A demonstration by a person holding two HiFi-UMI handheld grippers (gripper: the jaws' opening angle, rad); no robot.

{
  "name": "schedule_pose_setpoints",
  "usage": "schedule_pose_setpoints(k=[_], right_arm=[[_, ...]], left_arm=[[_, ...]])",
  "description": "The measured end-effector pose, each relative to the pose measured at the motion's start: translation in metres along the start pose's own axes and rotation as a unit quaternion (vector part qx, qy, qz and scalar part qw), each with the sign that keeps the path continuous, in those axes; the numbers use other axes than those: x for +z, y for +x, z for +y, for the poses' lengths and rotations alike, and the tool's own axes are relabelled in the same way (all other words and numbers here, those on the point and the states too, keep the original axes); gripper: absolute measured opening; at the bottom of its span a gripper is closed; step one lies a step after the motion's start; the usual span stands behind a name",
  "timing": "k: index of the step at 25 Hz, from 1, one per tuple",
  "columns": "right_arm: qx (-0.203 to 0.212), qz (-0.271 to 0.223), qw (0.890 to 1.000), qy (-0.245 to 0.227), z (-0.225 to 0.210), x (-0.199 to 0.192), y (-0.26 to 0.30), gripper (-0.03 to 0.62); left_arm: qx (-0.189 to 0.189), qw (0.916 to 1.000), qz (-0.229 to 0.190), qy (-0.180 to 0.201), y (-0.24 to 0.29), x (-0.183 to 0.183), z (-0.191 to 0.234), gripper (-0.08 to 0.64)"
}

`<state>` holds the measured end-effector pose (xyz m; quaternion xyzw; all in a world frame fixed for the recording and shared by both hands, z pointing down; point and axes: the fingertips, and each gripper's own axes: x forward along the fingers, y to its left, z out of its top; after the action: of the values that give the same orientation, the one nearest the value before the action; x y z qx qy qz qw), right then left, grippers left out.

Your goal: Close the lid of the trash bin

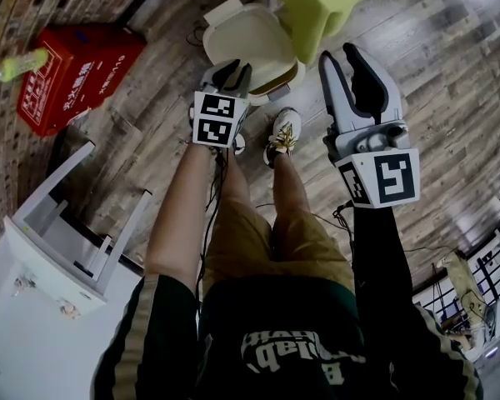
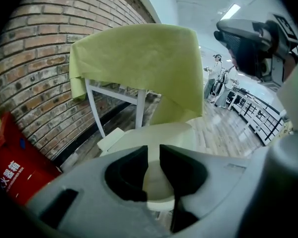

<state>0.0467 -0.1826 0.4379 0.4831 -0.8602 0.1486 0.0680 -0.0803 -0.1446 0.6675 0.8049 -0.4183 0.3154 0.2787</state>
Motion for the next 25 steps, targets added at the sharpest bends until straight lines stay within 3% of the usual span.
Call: schedule_pose_setpoints(k=[12,25], right_arm=[[0.003,0.015,1.000,-0.001,-0.003,-0.014,-0.001,0.138],[0.001,0.032,0.999,-0.002,-0.013,-0.027,0.002,0.137]], left_arm=[[-0.004,0.9997,0.021,-0.014,0.013,-0.021,-0.005,0.083],[-0.020,0.9980,0.059,0.008,0.035,-0.049,-0.021,0.069]])
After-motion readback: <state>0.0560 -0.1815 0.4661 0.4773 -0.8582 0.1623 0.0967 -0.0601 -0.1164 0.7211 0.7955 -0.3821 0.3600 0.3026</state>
